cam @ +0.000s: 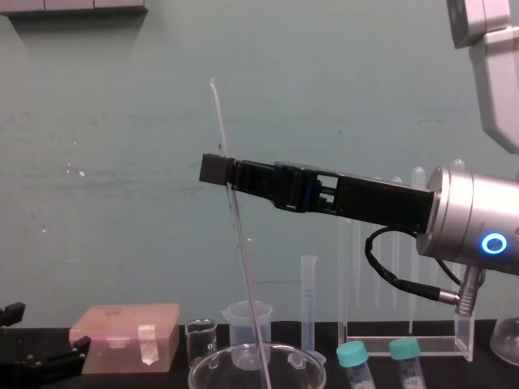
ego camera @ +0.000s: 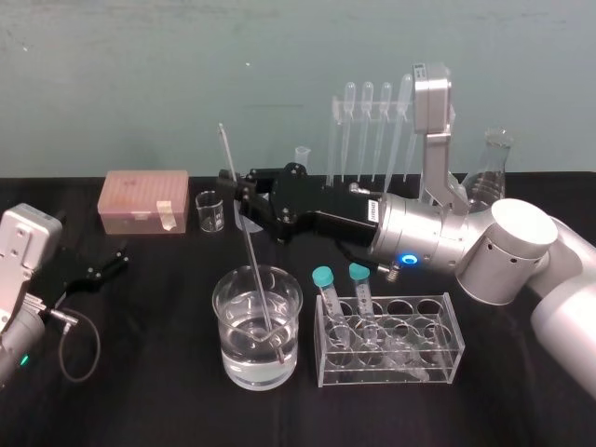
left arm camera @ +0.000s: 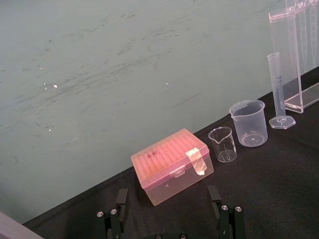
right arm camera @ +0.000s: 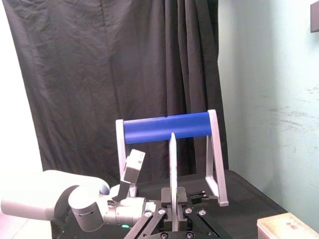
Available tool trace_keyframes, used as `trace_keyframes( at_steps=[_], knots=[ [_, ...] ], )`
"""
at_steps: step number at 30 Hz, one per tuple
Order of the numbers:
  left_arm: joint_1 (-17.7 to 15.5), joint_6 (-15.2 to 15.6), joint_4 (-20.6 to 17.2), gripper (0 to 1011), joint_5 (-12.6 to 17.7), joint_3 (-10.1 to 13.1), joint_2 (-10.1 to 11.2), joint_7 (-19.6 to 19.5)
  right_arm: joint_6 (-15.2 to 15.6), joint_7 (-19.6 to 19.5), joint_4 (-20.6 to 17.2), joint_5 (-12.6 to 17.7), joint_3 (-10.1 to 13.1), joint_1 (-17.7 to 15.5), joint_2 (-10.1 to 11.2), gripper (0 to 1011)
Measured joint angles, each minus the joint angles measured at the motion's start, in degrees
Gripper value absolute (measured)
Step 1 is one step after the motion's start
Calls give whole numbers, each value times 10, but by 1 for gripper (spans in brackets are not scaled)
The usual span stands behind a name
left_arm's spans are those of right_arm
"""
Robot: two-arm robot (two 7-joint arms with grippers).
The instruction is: Hold the thermometer with one hand and immerse one end into the beaker, then reinsert it into the test tube rack.
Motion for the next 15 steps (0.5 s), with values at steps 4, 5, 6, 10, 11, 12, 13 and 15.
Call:
trace_keyframes(
  at_steps=[4, 5, 6, 10, 11, 12, 13, 15],
  knots=[
    [0, 0, 0, 1008, 0, 0, 0, 0, 0, 0, 0, 0, 0, 0, -1, 56],
    [0, 0, 0, 1008, 0, 0, 0, 0, 0, 0, 0, -1, 0, 0, -1, 56],
    [0, 0, 0, 1008, 0, 0, 0, 0, 0, 0, 0, -1, 0, 0, -1, 56],
    [0, 0, 0, 1008, 0, 0, 0, 0, 0, 0, 0, -1, 0, 0, 0, 56],
    [0, 0, 0, 1008, 0, 0, 0, 0, 0, 0, 0, -1, -1, -1, 0, 56],
    [0, 0, 0, 1008, 0, 0, 0, 0, 0, 0, 0, -1, -1, -1, 0, 56],
    [0, 0, 0, 1008, 0, 0, 0, 0, 0, 0, 0, -1, -1, -1, 0, 56],
    [0, 0, 0, 1008, 0, 0, 0, 0, 0, 0, -1, -1, -1, -1, 0, 56]
  ],
)
